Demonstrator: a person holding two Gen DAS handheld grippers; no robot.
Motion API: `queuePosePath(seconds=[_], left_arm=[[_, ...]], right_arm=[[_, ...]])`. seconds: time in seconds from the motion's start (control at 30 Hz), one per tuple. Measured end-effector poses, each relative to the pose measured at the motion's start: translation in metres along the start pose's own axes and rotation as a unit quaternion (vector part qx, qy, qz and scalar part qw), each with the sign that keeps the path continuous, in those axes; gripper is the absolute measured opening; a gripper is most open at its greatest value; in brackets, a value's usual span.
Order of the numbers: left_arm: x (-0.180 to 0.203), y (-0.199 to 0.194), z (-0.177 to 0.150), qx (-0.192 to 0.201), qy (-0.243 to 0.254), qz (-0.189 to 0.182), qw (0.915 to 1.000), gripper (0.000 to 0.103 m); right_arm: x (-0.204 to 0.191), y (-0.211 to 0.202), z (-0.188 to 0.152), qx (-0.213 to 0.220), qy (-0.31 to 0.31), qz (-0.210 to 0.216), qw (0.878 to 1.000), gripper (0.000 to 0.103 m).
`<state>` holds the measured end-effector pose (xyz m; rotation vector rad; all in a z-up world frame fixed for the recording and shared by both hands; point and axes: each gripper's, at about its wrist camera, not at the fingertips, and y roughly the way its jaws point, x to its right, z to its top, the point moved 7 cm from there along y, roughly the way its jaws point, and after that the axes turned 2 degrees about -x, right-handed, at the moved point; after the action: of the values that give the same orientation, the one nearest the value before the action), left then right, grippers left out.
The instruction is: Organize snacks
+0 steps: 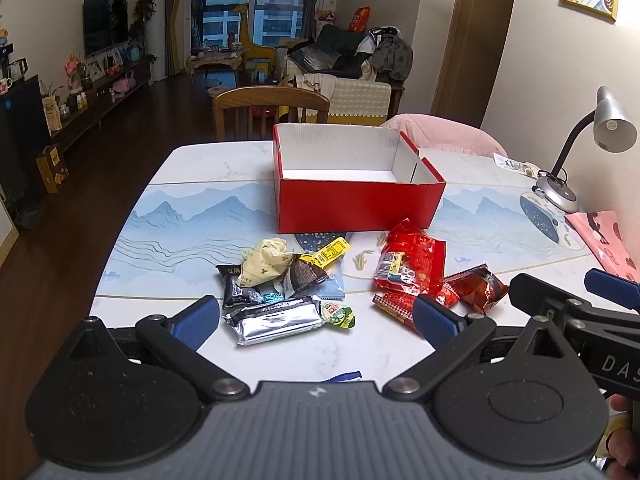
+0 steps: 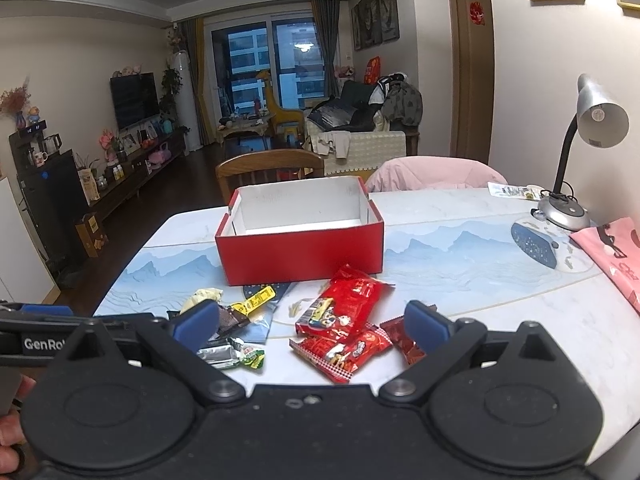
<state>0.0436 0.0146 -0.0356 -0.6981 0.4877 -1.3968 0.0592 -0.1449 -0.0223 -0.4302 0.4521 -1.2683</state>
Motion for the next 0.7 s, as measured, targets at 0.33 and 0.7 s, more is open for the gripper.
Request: queuePosePath(seconds=[0.33, 0.7], left_arm=[[0.0002, -0.0011, 0.0011, 0.002, 0.002, -0.001, 1.0, 0.103], [-0.0011, -0.0047, 0.0013, 0.001, 0.003, -0.004, 1.0, 0.103]], right_arm=[[0.0033, -0.0015, -0.0004, 0.007, 0.001, 0.0, 1.0, 0.098], [0.0025, -0.0017, -0.0008, 0.006, 0.001, 0.0, 1.0, 0.098]])
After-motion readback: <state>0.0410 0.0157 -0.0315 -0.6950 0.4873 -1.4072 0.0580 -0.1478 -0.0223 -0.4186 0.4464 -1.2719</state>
